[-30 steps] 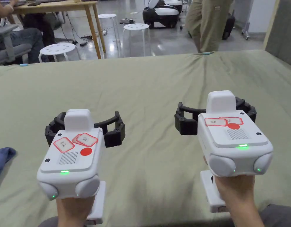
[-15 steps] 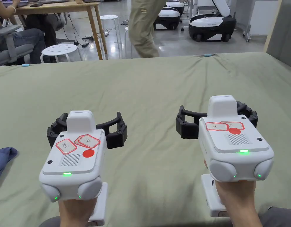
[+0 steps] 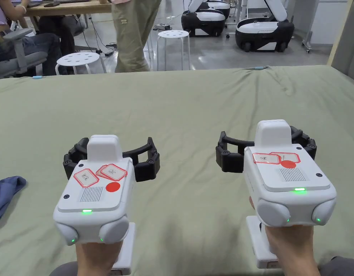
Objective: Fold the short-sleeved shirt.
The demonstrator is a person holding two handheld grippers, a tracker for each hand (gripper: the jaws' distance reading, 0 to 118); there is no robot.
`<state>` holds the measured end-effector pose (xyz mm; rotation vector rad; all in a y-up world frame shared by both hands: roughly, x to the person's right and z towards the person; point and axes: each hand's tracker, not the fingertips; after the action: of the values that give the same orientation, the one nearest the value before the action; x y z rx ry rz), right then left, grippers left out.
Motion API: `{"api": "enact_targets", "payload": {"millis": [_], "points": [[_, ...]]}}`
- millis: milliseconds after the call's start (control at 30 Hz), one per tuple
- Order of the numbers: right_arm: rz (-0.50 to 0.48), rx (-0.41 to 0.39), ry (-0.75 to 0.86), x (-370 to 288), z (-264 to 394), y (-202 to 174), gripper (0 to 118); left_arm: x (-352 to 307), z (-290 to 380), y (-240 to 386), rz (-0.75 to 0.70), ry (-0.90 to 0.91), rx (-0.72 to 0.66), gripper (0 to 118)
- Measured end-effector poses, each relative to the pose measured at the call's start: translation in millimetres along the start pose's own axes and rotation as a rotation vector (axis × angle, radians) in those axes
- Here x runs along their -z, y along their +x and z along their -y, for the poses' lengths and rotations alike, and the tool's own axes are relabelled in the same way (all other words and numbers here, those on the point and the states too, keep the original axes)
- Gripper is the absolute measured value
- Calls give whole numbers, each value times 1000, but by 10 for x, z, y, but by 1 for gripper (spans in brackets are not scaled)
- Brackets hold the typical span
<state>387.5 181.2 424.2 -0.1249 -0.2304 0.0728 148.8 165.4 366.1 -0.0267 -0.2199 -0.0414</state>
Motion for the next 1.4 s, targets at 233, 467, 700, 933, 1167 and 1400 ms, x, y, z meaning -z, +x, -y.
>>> {"api": "enact_targets", "payload": {"millis": [233,467,700,933,1167,1400], "points": [[17,27,9,5,-1,7,118,10,13,17,-3,-6,4,118],[-4,23,23,-33,-49,11,118,11,21,67,16,-9,12,118],[-14,80,2,-6,-121,-7,118,8,10,90,25,-10,13,118],[33,129,-28,-98,-283,-167,118,19,8,69,22,-15,4,118],[-57,228,-87,-106,-335,-178,118,10,-3,73,21,-15,12,118],[-54,176,-77,-126,-317,-190,118,8,-2,75,18,-14,13,118]]}}
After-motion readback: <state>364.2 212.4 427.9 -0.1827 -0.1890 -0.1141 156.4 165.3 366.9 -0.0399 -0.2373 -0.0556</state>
